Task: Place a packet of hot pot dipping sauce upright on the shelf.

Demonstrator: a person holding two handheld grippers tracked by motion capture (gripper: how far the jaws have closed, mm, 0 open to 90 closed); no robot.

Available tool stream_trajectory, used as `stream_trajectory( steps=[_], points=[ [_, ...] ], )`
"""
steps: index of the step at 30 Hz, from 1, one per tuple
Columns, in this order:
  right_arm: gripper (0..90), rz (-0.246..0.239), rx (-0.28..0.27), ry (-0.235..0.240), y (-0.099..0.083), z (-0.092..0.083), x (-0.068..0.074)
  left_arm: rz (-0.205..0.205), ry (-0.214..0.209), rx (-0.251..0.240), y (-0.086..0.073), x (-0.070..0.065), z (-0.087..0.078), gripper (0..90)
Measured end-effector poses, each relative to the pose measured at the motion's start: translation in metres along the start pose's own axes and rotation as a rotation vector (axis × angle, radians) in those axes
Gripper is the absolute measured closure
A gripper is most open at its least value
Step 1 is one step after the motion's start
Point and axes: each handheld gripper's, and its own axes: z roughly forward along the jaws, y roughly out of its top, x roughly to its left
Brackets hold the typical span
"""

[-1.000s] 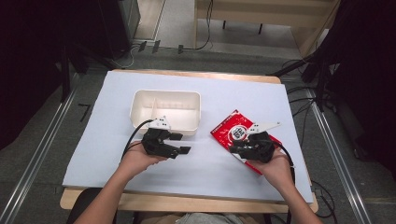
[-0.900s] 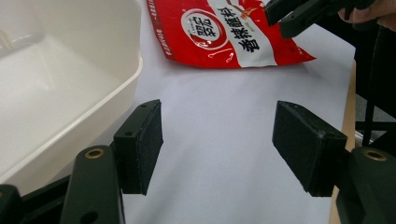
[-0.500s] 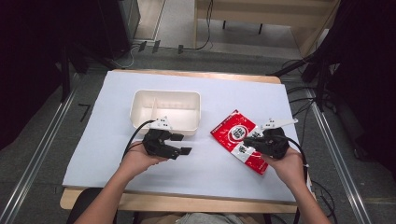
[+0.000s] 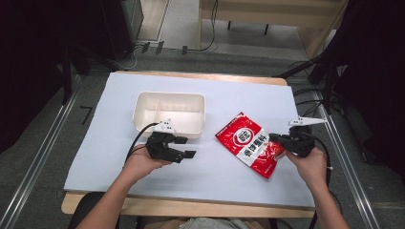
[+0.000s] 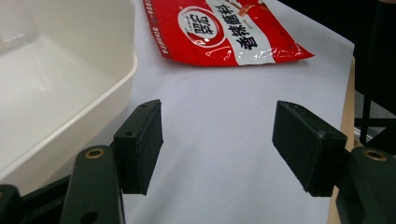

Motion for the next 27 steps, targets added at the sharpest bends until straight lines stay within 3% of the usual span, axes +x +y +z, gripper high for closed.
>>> stream_trajectory(
  steps=[10,18,22,27],
  points=[
    [90.0,0.030,0.048,-0.065,0.000,0.019,-0.026,0.012,-0.003,0.002,0.001,-0.003,0.003,34.4],
    [90.0,0.097,0.120,-0.133,-0.009,0.033,-0.057,0.012,-0.004,-0.004,0.001,-0.002,0.003,34.5],
    [90.0,0.083,0.143,-0.164,-0.013,0.036,-0.065,0.016,-0.006,0.004,0.000,-0.003,0.003,34.5],
    [90.0,0.109,0.177,-0.154,-0.019,0.040,-0.071,0.012,-0.005,0.000,0.000,-0.003,0.002,34.5]
  ],
)
